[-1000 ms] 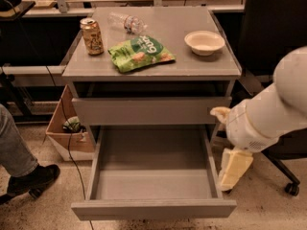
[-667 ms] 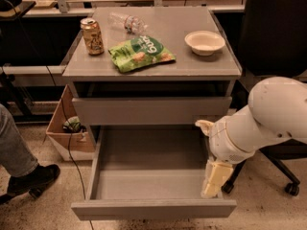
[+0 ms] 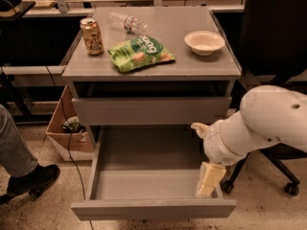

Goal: Close middle drawer

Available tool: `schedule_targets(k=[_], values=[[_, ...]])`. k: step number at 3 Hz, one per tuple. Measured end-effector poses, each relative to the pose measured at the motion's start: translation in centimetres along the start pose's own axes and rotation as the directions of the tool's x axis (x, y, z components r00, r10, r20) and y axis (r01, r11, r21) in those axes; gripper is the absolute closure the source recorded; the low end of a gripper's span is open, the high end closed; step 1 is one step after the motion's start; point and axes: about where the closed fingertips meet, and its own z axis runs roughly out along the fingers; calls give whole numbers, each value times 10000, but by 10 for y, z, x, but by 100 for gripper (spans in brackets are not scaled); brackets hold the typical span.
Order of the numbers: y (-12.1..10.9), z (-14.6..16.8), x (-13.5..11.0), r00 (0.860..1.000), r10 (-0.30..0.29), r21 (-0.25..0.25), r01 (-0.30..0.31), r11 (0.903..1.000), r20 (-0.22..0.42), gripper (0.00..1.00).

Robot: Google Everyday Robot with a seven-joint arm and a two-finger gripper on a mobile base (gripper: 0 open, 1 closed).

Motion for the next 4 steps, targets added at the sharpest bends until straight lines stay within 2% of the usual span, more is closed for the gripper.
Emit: schedule_targets(k=[2,3,4], values=[[-8,76,2,9972,-706,191,711,9973,-255,0],[-10,120,11,9947,-1016,183,1019,9946,-139,0],[-9,160,22,9939,-1074,147,1070,9941,247,0]])
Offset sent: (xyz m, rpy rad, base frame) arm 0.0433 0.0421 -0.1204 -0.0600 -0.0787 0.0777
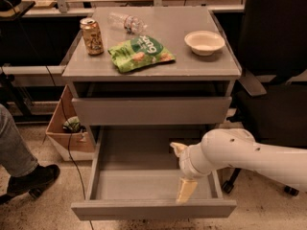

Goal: Close middle drawer

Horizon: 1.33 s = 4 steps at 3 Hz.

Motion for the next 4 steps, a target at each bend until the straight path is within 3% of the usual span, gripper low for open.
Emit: schedule_targets(k=[1,2,3,4], values=[[8,45,6,9982,107,-299,-90,9995,585,0],[8,45,6,9982,107,-300,-90,9995,586,0],[11,70,6,9982,100,-402,-77,9992,588,0],[8,118,14,9981,150,-449,-124,9989,590,0]])
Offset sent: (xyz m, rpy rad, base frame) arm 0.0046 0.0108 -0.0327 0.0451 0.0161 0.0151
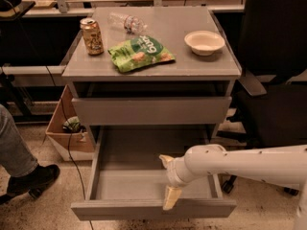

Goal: Close middle drawer

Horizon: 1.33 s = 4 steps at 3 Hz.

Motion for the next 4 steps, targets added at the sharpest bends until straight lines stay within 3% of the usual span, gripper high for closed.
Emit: schedule_targets(k=[2,3,4], values=[[-3,44,14,9997,257,-196,-256,9995,26,0],[-4,41,13,9997,256,-195,-256,9995,27,17],[-9,43,10,9998,196,-149,-195,9997,56,40]])
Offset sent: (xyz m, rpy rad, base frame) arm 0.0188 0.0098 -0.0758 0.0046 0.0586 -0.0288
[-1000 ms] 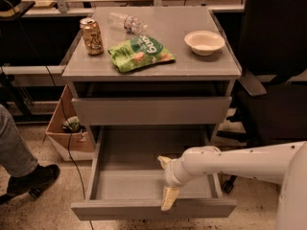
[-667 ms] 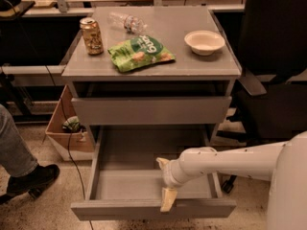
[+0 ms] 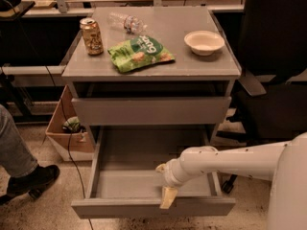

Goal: Close middle drawer

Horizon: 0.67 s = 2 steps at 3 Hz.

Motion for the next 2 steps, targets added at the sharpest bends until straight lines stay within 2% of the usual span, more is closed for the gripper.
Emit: schedule_targets(k=[1,2], values=[[0,-9,-4,10000,-1,1,1,10000,0,71],[0,-9,-4,10000,-3,3,3,10000,0,92]])
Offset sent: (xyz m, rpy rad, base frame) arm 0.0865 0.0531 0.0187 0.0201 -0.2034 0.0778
